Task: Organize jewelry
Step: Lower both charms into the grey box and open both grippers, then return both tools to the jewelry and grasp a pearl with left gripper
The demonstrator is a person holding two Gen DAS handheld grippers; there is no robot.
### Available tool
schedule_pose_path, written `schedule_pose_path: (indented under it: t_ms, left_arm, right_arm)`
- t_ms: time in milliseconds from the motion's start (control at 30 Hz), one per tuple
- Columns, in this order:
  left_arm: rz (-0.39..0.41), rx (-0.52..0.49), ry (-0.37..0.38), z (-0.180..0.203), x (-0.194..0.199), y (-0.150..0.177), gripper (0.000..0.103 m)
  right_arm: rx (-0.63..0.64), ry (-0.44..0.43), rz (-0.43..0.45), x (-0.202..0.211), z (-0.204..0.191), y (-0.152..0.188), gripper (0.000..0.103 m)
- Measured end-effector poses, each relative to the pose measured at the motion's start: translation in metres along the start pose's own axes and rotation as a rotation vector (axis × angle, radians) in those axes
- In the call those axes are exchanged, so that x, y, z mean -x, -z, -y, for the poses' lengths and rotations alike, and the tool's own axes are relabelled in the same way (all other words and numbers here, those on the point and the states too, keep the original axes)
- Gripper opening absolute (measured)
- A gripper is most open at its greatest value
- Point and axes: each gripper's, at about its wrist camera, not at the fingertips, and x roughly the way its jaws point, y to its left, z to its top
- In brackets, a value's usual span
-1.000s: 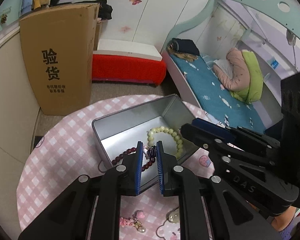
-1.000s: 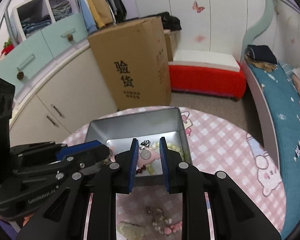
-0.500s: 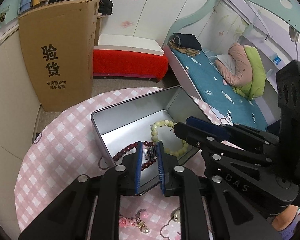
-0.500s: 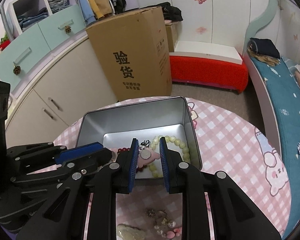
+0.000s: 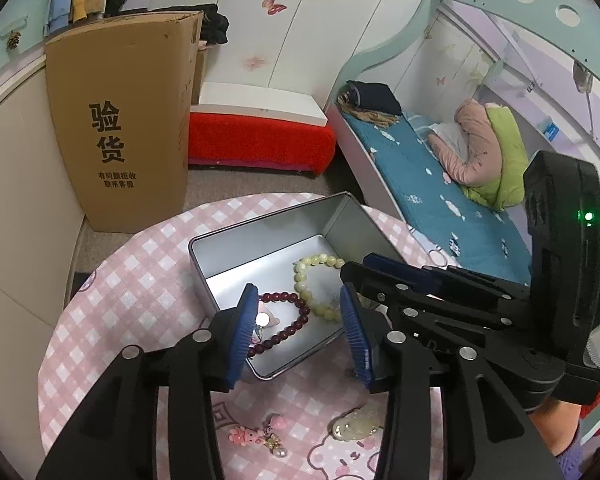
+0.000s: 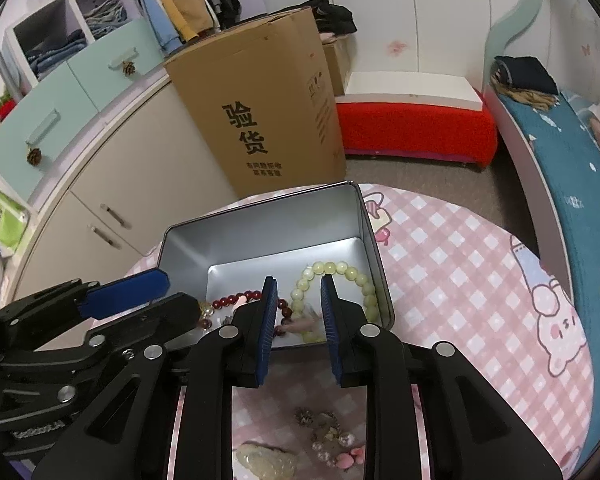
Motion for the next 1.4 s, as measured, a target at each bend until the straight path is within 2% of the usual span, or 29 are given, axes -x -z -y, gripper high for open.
schedule_pose_path:
  t_ms: [133,233,333,400,500,567,667,833,1033,1167,1400]
  left_arm:
    - [0.021,-0.003,0.004,0.003,0.011,0.001,0.041]
    - [0.055,-0.002,0.008,0.005,0.026,0.004,0.049]
    - [0.104,-0.011,-0.007,0.008,0.044,0.009,0.056]
    - [0.137,-0.015,-0.028,0.01,0.056,0.013,0.06]
    - [0.187,-0.021,-0.065,0.01,0.073,0.024,0.065]
    - [0.221,-0.025,-0.104,0.009,0.082,0.034,0.072]
    - [0.242,-0.032,-0.171,0.007,0.087,0.053,0.073]
    - [0.224,-0.033,-0.219,0.002,0.083,0.081,0.073]
    - [0.154,-0.014,-0.272,-0.016,0.062,0.106,0.073]
    - [0.108,0.012,-0.262,-0.025,0.047,0.116,0.073]
    - [0.06,0.011,-0.245,-0.012,0.021,0.122,0.073]
  right_arm:
    - [0.0,-0.003,0.018,0.013,0.0,0.001,0.024]
    - [0.001,-0.002,0.041,0.027,-0.002,0.004,0.025]
    - [0.014,0.022,0.088,0.049,-0.003,0.01,0.045]
    - [0.023,0.035,0.11,0.062,-0.003,0.014,0.045]
    - [0.04,0.062,0.147,0.081,-0.003,0.026,0.052]
    - [0.047,0.078,0.165,0.092,-0.002,0.037,0.056]
    - [0.042,0.111,0.171,0.098,0.003,0.055,0.059]
    - [0.01,0.153,0.167,0.097,0.018,0.085,0.061]
    - [-0.035,0.133,0.111,0.08,0.031,0.115,0.061]
    - [-0.048,0.116,0.079,0.069,0.033,0.13,0.061]
    - [-0.074,0.093,0.04,0.055,0.036,0.141,0.061]
